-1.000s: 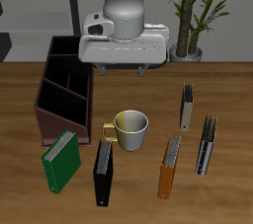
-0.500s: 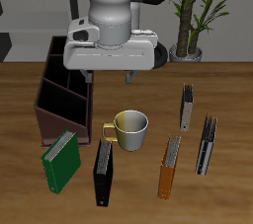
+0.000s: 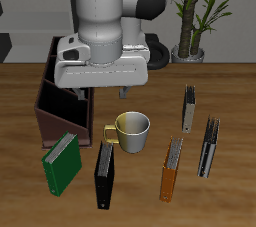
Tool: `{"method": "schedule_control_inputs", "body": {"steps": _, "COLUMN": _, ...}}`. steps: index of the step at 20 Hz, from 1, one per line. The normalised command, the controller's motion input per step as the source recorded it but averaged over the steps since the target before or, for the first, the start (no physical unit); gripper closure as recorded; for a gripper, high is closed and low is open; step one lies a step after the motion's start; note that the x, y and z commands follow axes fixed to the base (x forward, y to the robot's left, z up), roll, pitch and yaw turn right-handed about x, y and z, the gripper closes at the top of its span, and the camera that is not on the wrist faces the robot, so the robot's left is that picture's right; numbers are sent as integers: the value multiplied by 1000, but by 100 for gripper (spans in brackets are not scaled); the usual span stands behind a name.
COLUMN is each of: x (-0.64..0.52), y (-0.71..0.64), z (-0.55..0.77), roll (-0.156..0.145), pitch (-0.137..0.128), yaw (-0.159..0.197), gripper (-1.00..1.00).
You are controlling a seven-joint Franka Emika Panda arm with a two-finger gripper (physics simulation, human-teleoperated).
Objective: Place the black book into the right desk caddy's back compartment
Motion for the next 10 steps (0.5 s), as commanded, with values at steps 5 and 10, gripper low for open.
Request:
{"method": "schedule_control_inputs", "body": {"steps": 5, "x": 146, "y": -85, "z": -169, "roll": -8, "pitch": -17, "yaw": 21, "gripper": -100}}
{"method": "schedule_control_inputs", "body": {"steps": 10, "x": 92, "y": 28, "z": -149, "roll": 5, "pitch": -7, "yaw": -13, "gripper": -100}}
